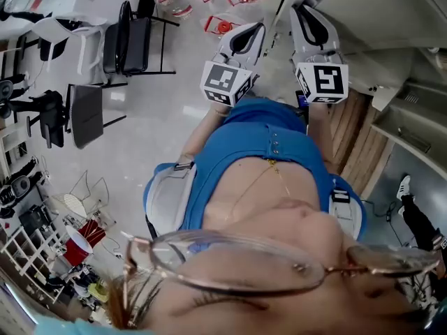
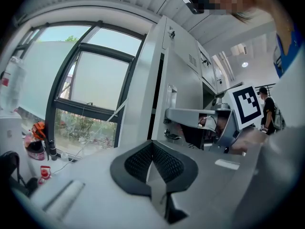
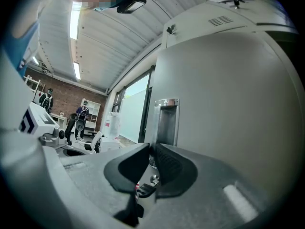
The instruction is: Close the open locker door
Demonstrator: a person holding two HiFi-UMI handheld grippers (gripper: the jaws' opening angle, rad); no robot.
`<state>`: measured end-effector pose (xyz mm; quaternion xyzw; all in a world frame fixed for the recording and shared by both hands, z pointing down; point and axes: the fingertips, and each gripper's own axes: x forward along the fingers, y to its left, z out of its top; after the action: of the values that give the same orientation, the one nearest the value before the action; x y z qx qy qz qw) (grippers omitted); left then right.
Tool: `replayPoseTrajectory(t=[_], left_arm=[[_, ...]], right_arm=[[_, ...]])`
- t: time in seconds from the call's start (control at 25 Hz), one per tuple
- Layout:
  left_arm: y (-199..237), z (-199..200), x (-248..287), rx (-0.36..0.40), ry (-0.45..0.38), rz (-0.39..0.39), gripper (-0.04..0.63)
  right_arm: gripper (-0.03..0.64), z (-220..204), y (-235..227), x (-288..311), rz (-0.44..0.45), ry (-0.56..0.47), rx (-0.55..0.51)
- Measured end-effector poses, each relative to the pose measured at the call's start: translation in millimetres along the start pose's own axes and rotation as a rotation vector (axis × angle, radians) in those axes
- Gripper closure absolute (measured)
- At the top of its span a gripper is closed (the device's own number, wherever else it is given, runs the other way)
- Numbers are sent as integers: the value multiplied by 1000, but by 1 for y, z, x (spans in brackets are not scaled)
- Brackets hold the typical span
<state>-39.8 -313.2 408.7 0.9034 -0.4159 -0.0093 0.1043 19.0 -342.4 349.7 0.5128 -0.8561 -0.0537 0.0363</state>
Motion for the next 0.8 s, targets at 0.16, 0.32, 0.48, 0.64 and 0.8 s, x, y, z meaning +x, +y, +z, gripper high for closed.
replayPoseTrajectory(t=[0.16,0.32,0.48,0.64,0.8], left_arm=[[12,-1,6,-1,2,-32,595],[21,-3,7,0,10,-57,595],[27,-6,10,-6,20,-83,595],[27,-8,15,-6,25,-116,595],[27,-9,20,-10,30,-140,595]], right_arm=[[576,-4,-5,12,-56,3,-3],[575,-6,-9,20,-104,4,-10],[575,-8,-14,27,-145,7,-9],[575,-10,-19,29,-186,3,-10],[572,-11,-21,31,-214,8,-28]])
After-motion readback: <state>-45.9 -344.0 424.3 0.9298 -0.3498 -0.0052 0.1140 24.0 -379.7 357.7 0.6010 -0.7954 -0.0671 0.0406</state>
